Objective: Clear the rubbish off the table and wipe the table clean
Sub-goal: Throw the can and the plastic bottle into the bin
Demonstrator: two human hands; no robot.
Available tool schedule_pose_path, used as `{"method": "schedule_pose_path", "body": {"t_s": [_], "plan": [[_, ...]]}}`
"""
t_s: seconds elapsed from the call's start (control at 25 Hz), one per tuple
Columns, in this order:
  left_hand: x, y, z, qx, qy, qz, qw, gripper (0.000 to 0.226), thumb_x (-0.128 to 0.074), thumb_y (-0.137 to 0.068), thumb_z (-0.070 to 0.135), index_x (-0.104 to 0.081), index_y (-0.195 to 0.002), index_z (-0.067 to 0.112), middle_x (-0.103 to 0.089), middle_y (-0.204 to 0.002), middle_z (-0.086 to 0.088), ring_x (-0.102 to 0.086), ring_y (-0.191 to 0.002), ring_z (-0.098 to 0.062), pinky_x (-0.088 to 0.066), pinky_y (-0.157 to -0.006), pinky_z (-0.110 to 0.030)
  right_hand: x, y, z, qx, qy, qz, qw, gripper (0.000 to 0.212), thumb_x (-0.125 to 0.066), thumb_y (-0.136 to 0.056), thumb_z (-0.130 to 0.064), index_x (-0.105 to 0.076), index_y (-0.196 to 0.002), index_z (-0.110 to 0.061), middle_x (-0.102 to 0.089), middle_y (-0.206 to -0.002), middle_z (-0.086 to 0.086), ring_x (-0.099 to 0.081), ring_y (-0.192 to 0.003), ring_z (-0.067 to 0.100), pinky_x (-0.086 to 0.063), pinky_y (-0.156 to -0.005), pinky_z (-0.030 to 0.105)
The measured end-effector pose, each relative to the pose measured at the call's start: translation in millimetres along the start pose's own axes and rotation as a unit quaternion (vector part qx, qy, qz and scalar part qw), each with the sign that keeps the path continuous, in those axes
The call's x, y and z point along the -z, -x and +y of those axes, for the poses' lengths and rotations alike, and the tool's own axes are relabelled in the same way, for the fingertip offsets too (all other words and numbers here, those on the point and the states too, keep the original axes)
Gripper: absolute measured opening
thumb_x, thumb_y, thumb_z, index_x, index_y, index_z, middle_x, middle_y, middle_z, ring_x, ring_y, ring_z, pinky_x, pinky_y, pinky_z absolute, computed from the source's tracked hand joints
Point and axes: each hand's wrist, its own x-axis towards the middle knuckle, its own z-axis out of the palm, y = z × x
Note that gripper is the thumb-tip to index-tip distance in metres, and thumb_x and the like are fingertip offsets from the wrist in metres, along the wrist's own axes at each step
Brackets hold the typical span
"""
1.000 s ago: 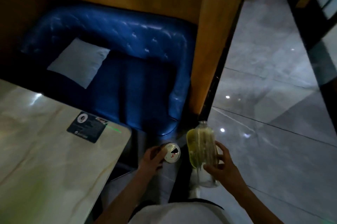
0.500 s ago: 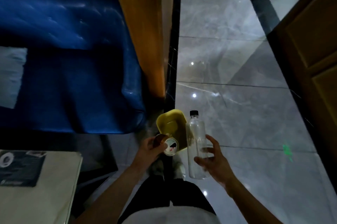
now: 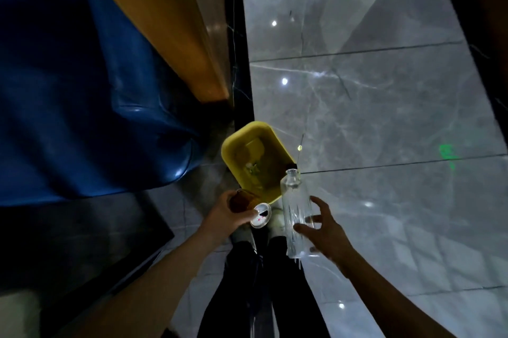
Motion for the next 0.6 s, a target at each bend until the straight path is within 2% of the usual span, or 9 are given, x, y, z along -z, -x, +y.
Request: {"method": "schedule_pose_path", "body": {"t_s": [0.08,0.12,0.24,0.36,0.44,0.6], "plan": [[-5.2,-33.3,-6.2,0.001,-0.036,-0.019,0.999,0.085,-0.086,-0.046,0.044,-0.051,-0.121,0.023,-0.065,-0.117,-0.004,-0.064,-0.105,-0.014,-0.054,-0.094,-0.037,-7.0,-37.6,6.3,-0.015,0.009,-0.006,1.0,0.079,-0.075,-0.08,-0.037,-0.026,-0.142,-0.04,-0.06,-0.12,0.01,-0.066,-0.094,0.025,-0.059,-0.085,0.047],[-8.4,-50.6,-8.8,-0.002,-0.075,-0.019,0.997,0.088,-0.084,-0.046,0.046,-0.05,-0.124,0.022,-0.063,-0.12,-0.005,-0.062,-0.108,-0.019,-0.052,-0.096,-0.044,-10.1,-57.8,9.3,-0.021,0.019,-0.007,1.0,0.078,-0.074,-0.08,-0.038,-0.026,-0.142,-0.039,-0.062,-0.117,0.012,-0.065,-0.096,0.027,-0.057,-0.089,0.048],[-16.0,-92.9,-8.6,-0.032,-0.179,-0.01,0.983,0.084,-0.081,-0.052,0.05,-0.048,-0.126,0.027,-0.056,-0.124,-0.007,-0.059,-0.109,-0.022,-0.053,-0.094,-0.043,-18.0,-107.9,11.7,-0.02,0.079,-0.003,0.997,0.076,-0.07,-0.082,-0.041,-0.025,-0.143,-0.033,-0.067,-0.098,0.01,-0.063,-0.088,0.026,-0.053,-0.088,0.041],[-26.4,-128.3,-8.6,-0.074,-0.266,-0.002,0.961,0.083,-0.077,-0.06,0.052,-0.041,-0.132,0.033,-0.048,-0.129,-0.007,-0.054,-0.112,-0.024,-0.051,-0.092,-0.04,-31.5,-148.7,15.1,-0.005,0.153,0.023,0.988,0.074,-0.065,-0.081,-0.05,-0.029,-0.141,-0.027,-0.068,-0.11,0.015,-0.063,-0.101,0.032,-0.051,-0.091,0.042],[-34.0,-148.8,-9.2,-0.085,-0.315,-0.003,0.945,0.084,-0.075,-0.065,0.053,-0.036,-0.136,0.033,-0.045,-0.132,-0.009,-0.053,-0.114,-0.029,-0.05,-0.095,-0.042,-42.2,-169.6,17.4,0.005,0.199,0.044,0.979,0.073,-0.062,-0.08,-0.057,-0.031,-0.139,-0.026,-0.066,-0.112,0.016,-0.062,-0.102,0.036,-0.052,-0.089,0.044],[-49.4,-180.5,-15.3,-0.14,-0.472,0.012,0.87,0.087,-0.067,-0.07,0.062,-0.031,-0.141,0.026,-0.045,-0.139,-0.012,-0.047,-0.124,-0.033,-0.038,-0.106,-0.052,-60.4,-203.0,20.3,0.032,0.292,0.099,0.951,0.066,-0.054,-0.08,-0.065,-0.04,-0.128,-0.022,-0.065,-0.111,0.016,-0.063,-0.101,0.039,-0.044,-0.077,0.039]]}}
